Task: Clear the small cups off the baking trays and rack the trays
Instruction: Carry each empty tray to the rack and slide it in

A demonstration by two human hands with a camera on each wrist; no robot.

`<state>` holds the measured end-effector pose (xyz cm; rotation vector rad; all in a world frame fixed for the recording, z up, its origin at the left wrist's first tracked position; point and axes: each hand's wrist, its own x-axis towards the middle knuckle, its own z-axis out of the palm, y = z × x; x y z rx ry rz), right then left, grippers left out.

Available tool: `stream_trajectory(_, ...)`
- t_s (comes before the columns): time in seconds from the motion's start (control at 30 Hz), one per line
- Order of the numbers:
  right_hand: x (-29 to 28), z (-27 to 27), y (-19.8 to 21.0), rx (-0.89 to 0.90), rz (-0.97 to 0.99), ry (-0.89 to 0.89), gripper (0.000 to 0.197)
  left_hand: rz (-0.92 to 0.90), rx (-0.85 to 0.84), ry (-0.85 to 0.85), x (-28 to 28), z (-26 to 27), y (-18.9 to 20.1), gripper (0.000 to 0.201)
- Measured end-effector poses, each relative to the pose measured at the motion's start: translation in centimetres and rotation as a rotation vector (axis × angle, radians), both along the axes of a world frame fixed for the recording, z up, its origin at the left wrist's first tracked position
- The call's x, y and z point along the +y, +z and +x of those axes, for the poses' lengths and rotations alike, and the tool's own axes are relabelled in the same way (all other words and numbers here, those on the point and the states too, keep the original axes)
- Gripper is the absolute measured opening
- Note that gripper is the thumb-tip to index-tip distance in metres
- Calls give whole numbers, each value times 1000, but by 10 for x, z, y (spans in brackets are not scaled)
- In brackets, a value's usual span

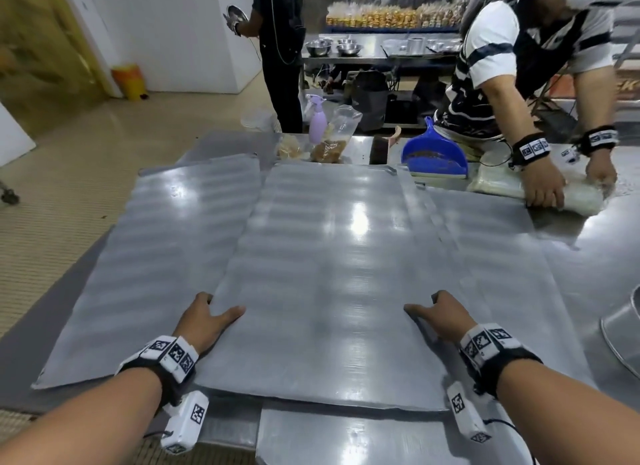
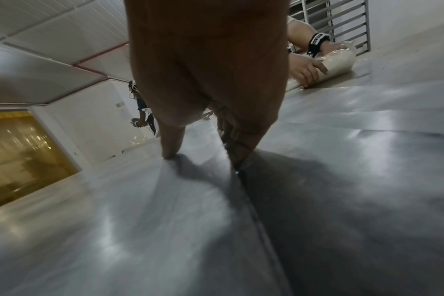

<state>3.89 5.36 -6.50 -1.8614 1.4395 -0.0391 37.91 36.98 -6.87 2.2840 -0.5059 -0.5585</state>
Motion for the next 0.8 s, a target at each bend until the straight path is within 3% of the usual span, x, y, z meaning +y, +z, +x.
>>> stream_trajectory(0.1, -10, -17, 3, 15, -21, 11, 76, -69, -21, 28, -11, -20, 6, 56)
stream_trajectory(0.33, -50, -33, 25, 2, -61, 5, 68, -157, -35, 48, -49, -42, 6, 56)
stream_trajectory(0.4, -66, -34, 27, 35, -58, 32, 63, -102, -36, 32, -60, -46, 7, 55)
stream_trajectory(0.57, -79, -41, 23, 107, 17, 77, 61, 258, -116, -164, -64, -46, 8, 46)
stream_trajectory(0.7, -64, -50, 9, 136, -80, 61, 67, 168, -53, -152, -58, -49, -4, 38)
stream_trajectory(0.8, -60, -55, -2, 84, -95, 2, 57, 55, 13, -119, -57, -52, -9, 40)
